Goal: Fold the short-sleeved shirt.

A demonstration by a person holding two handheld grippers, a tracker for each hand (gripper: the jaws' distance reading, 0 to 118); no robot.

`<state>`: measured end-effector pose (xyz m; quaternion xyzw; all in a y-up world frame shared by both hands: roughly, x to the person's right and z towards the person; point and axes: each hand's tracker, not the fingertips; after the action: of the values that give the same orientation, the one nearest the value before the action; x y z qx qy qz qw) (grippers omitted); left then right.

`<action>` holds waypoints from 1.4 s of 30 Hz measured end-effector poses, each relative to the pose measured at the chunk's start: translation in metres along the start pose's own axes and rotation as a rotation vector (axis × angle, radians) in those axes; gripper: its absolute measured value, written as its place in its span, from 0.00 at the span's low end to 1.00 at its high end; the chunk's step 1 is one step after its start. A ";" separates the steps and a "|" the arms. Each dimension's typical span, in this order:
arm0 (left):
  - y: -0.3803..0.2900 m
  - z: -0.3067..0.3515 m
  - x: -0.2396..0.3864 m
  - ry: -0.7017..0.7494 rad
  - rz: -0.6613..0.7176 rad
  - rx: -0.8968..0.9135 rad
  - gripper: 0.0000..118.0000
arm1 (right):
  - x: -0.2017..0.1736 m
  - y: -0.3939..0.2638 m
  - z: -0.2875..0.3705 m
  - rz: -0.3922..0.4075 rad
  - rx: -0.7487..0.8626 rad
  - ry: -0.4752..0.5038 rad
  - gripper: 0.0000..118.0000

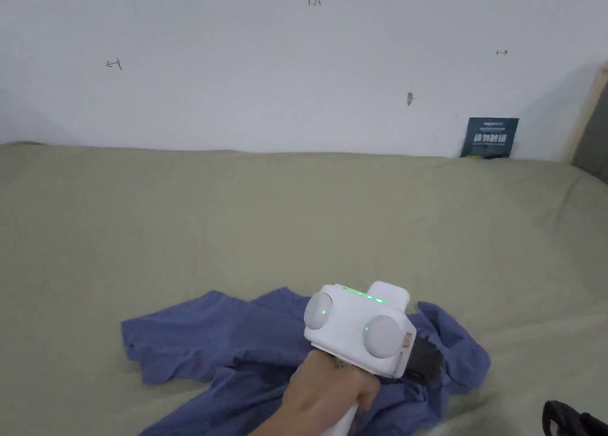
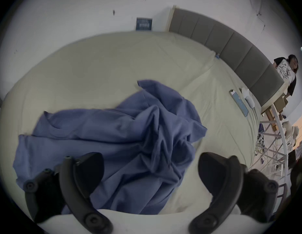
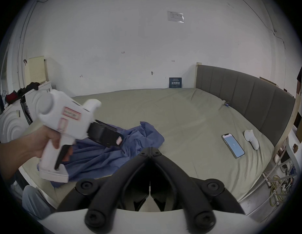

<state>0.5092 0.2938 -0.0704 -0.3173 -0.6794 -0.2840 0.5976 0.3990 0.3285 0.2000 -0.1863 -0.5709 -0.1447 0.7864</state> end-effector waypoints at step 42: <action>-0.242 0.205 -0.196 0.372 0.420 0.012 1.00 | -0.102 -0.004 0.056 0.049 0.086 0.155 0.01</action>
<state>0.2097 0.2778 -0.2917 -0.3901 -0.4788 -0.2033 0.7598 0.3193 0.3524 0.1189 -0.1545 -0.5091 -0.1148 0.8389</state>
